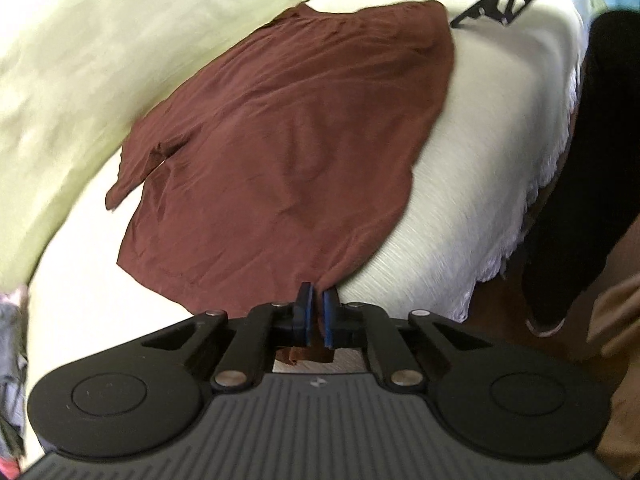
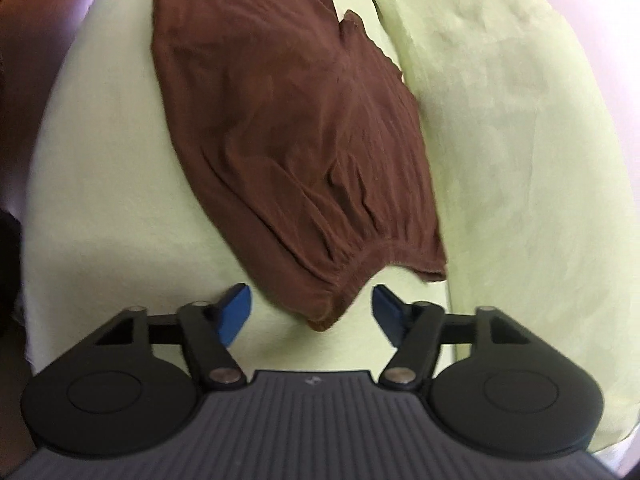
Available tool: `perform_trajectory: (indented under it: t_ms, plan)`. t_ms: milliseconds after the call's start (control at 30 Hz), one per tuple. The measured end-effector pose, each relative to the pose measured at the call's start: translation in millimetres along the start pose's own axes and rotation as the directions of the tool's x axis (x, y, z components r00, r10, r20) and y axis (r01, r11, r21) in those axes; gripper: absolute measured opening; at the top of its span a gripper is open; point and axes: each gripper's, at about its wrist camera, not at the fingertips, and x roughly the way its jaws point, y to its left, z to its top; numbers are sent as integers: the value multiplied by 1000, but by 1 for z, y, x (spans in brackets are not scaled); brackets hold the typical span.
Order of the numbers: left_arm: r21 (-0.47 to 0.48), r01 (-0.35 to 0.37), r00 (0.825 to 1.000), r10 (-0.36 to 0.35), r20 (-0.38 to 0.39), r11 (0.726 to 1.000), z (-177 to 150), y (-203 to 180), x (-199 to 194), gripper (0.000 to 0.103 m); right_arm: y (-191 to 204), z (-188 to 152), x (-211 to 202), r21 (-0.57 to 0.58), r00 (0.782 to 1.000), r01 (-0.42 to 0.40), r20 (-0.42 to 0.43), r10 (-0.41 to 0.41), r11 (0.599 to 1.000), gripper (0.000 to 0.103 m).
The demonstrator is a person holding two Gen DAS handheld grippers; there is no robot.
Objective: Fold clothes
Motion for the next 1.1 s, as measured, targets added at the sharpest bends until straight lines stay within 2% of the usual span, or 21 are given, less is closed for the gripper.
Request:
perform_trajectory:
  t_ms: [200, 267, 400, 567, 700, 800, 967, 1067, 1100]
  plan:
    - [-17, 18, 1000, -18, 4, 1000, 1, 15, -4, 3, 15, 0, -3, -97, 999, 8, 48, -4, 995, 24]
    - [-27, 24, 1000, -23, 10, 999, 1, 18, -6, 3, 15, 1, -4, -104, 999, 0, 53, 5, 995, 4]
    - [-66, 36, 999, -34, 31, 997, 2, 26, -12, 3, 8, 1, -9, -76, 998, -21, 57, 25, 997, 2]
    - [-111, 42, 994, -30, 108, 993, 7, 54, -25, 3, -6, 2, -15, -73, 997, -50, 53, 54, 996, 2]
    - [-78, 64, 982, -49, 181, 995, 24, 95, -24, 2, -27, 5, -12, -15, 991, -121, 55, 121, 993, 1]
    - [-40, 93, 977, -84, 198, 995, 40, 125, -13, 2, -45, 7, -5, 30, 983, -178, 60, 176, 984, 1]
    - [9, 138, 982, -138, 132, 990, 70, 159, -1, 2, -76, 8, 10, 125, 953, -301, 63, 295, 945, 1]
    - [21, 165, 984, -166, 72, 986, 98, 178, -7, 2, -96, 5, 12, 178, 930, -368, 63, 362, 913, 1]
    - [28, 172, 984, -173, 39, 985, 111, 185, -11, 2, -108, 5, 12, 191, 916, -401, 61, 397, 896, 1]
